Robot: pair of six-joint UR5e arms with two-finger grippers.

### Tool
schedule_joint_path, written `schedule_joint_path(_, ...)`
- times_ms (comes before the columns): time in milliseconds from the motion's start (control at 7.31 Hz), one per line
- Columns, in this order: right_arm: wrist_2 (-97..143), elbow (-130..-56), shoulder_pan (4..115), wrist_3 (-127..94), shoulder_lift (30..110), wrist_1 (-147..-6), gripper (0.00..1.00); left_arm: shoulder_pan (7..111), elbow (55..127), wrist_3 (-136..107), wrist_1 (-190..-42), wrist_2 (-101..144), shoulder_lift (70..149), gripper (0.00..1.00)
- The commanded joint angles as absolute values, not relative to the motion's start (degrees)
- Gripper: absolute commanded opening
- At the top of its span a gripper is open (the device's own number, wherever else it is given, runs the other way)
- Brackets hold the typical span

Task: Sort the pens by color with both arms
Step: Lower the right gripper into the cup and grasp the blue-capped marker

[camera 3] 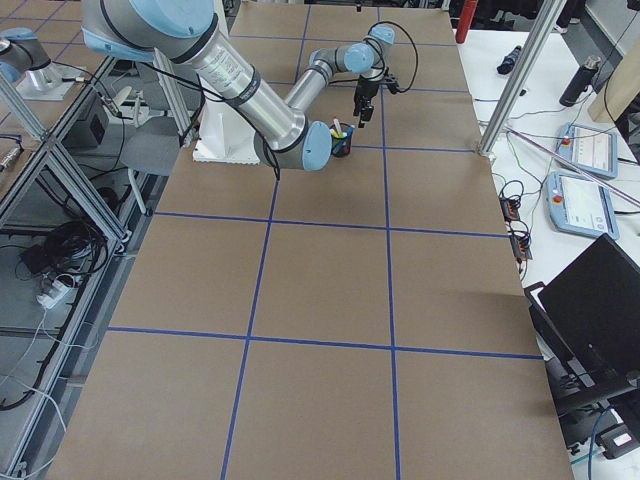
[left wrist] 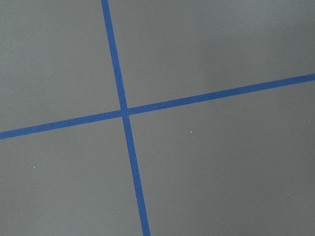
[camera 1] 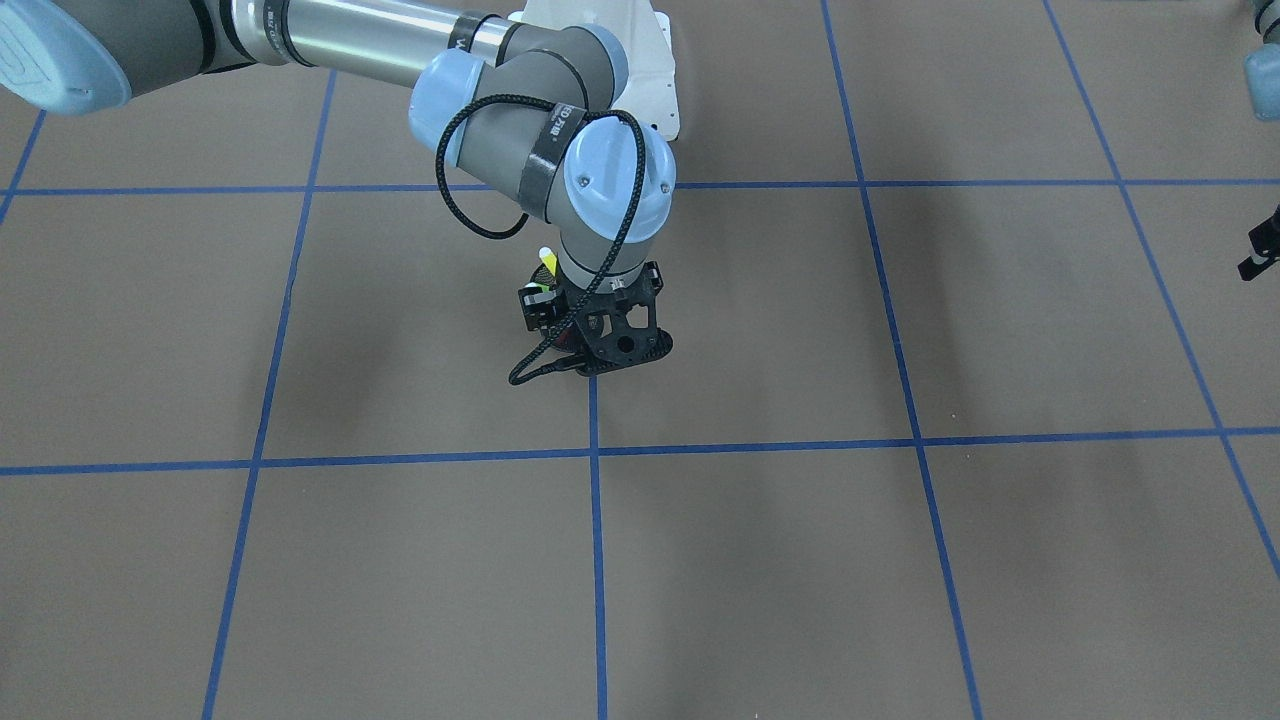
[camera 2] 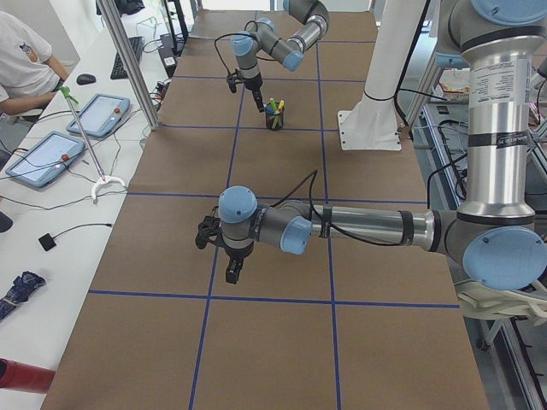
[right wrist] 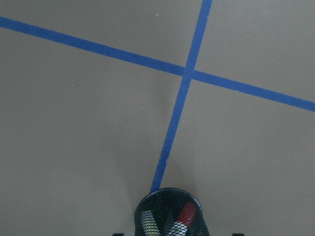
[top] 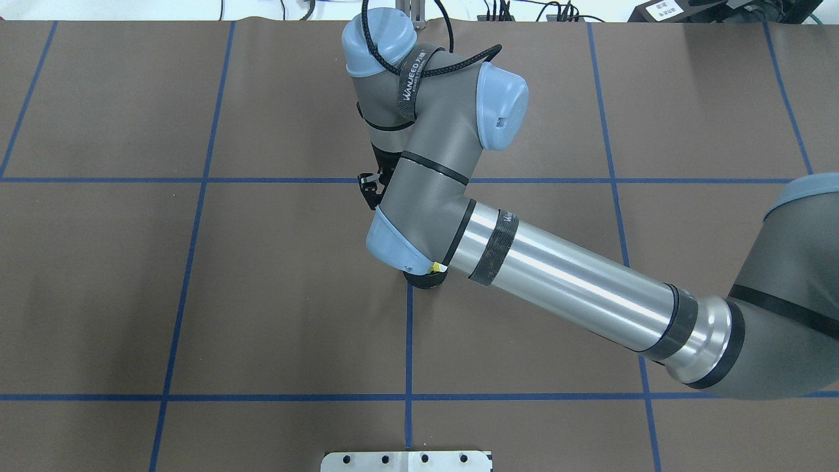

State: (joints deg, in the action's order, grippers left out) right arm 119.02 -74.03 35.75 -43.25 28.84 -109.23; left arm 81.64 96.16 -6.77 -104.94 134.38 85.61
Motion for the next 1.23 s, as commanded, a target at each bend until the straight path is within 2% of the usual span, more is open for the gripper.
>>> schedule_joint_path(0,119.5,-73.7,35.7,-42.5,29.2,-110.5,0.58,81.7,96.2,-6.8,-104.9,134.4,85.6,1.0)
schedule_joint_path(274,119.6,-73.7,35.4,-42.5,29.4,-110.5,0.37,81.7,96.2,-6.8,-104.9,134.4,85.6,1.0)
schedule_joint_path(410,119.6,-73.7,35.4,-42.5,29.4,-111.0,0.31,81.7,96.2,-6.8,-104.9,134.4,85.6,1.0)
schedule_joint_path(547,119.6,-74.1,35.5,-42.1,29.2,-112.2,0.1,81.7,96.2,-6.8,-104.9,134.4,85.6,1.0)
schedule_joint_path(684,119.9,-74.4,35.5,-41.9,29.1,-112.9,0.0,81.5,96.2,-6.8,-104.9,134.4,85.6,1.0)
schedule_joint_path(821,120.2,-75.0,35.6,-41.9,29.1,-113.7,0.0,81.6,96.2,-6.8,-104.9,134.4,85.6,1.0)
schedule_joint_path(1095,120.2,-81.7,37.3,-41.9,28.7,-118.5,0.0,81.7,96.4,-6.9,-104.9,134.4,85.6,1.0)
